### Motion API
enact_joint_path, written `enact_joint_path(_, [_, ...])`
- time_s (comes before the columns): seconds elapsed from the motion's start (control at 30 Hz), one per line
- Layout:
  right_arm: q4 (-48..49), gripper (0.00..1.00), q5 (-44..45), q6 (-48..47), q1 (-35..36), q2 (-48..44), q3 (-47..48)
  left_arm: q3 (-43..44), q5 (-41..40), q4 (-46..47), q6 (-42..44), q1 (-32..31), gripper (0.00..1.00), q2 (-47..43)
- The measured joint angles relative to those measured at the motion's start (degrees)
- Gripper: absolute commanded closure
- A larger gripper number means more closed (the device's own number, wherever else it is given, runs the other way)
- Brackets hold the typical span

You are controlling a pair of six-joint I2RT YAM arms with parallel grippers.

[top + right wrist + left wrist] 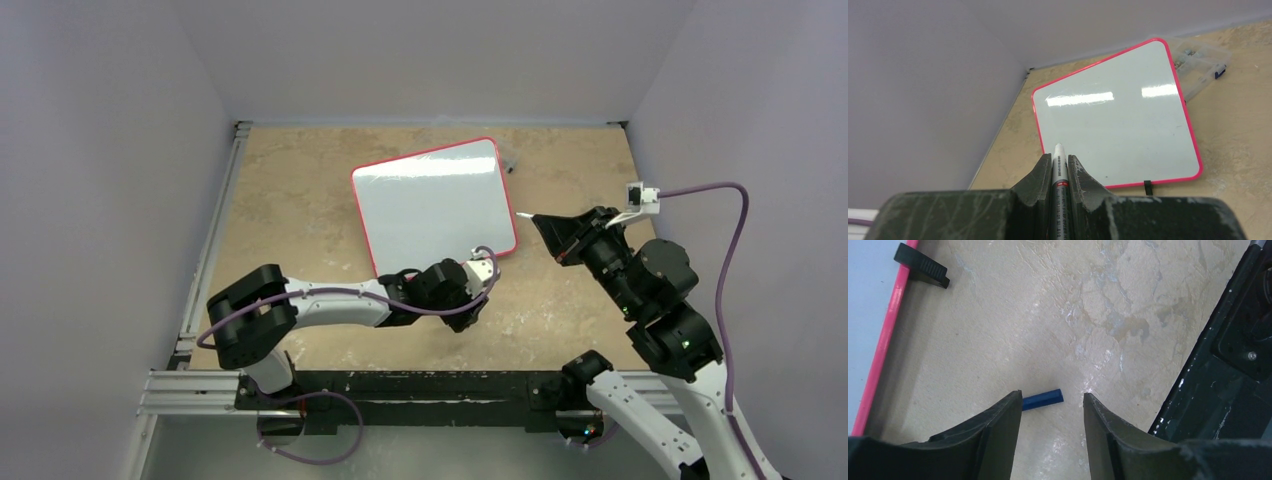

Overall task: Write a sentence on the whiteboard
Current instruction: Place the pen cap at the center of the board.

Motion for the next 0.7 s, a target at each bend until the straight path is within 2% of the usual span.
enact_joint_path(0.07, [0.0,1.0,0.0,-0.1,0.0,0.0,0.0,0.5,-1.0,-0.5,0.0,0.0,0.41,0.0])
enact_joint_path(0.13, [0.0,1.0,0.0,-0.2,0.0,0.0,0.0,0.9,-1.9,-1.1,0.0,0.0,0.37,-0.1])
enact_joint_path(0.33, [-0.1,1.0,0.1,-0.3,0.0,0.0,0.0,3.6,-5.5,-9.3,1.8,0.0,0.36,-4.6])
enact_joint_path(0.47, [-0.1,1.0,0.0,-0.6,0.0,-0.6,0.0,9.7,-8.6,-16.4,5.9,0.1,0.34,-8.8])
enact_joint_path(0.5, [0.0,1.0,0.0,-0.6,0.0,-0.9,0.0,11.5,-9.1,-18.2,7.0,0.4,0.22,-9.8])
enact_joint_path(0.53, [0.1,1.0,0.0,-0.6,0.0,-1.2,0.0,12.6,-9.2,-19.3,7.8,0.9,0.02,-10.7])
enact_joint_path(0.63, [0.4,1.0,0.0,-0.6,0.0,-1.9,0.0,14.8,-6.9,-22.7,9.5,4.7,0.0,-14.3])
enact_joint_path(0.7, [0.6,1.0,0.0,-0.6,0.0,-2.1,0.0,16.1,-3.3,-25.6,10.2,9.8,0.0,-16.5])
